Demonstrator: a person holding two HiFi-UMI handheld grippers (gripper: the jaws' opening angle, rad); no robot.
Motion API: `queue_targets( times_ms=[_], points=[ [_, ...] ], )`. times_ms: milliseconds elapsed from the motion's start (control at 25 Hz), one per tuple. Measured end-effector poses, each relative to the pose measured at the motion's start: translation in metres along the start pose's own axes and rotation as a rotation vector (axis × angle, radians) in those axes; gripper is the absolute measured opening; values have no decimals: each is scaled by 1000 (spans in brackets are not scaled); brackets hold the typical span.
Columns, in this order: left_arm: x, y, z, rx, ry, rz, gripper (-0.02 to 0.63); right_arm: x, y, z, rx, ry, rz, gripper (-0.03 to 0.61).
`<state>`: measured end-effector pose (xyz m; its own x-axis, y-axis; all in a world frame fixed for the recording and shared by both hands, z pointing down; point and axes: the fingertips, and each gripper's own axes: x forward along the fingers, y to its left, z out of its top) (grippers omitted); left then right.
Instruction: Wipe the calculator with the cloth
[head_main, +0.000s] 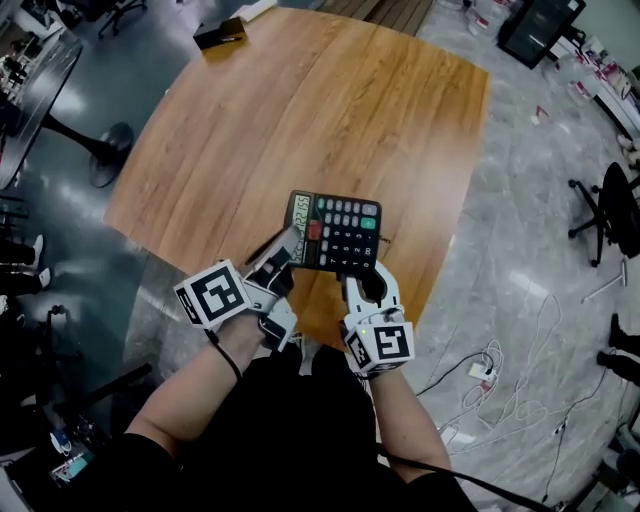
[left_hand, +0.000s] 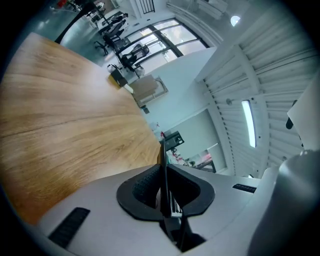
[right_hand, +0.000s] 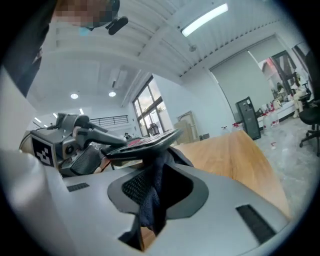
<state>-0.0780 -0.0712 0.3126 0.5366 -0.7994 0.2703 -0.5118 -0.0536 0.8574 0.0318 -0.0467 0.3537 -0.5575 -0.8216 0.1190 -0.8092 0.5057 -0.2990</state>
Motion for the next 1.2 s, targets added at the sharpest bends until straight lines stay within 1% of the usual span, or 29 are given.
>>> queue_targets(
  times_ms=[120, 240, 320, 400, 520, 760, 880, 1000, 1200],
  points=[
    [-5, 8, 15, -1, -20, 6, 49, -9, -34, 21, 5, -46, -97, 69],
    [-7, 12, 17, -20, -31, 16, 49, -22, -65, 34, -6, -74, -172, 69],
    [-8, 13, 18, -49, -34, 7, 49, -23, -75, 33, -20, -67, -200, 69],
    [-8, 11, 19, -51, -28, -8, 49, -16, -72, 25, -33, -44, -208, 69],
    [-6, -1, 12, -66, -8, -42, 49, -6, -49, 9, -42, -8, -167, 69],
    [2, -32, -22, -79, 50, -100, 49, 7, 29, -17, -68, 46, 21, 69],
    [2, -36, -34, -82, 77, -108, 49, 7, 59, -20, -75, 46, 88, 69],
    [0, -31, -38, -84, 90, -96, 49, 4, 67, -18, -79, 27, 106, 69],
    [-2, -23, -36, -74, 89, -76, 49, -1, 53, -2, -82, 5, 58, 69]
  ],
)
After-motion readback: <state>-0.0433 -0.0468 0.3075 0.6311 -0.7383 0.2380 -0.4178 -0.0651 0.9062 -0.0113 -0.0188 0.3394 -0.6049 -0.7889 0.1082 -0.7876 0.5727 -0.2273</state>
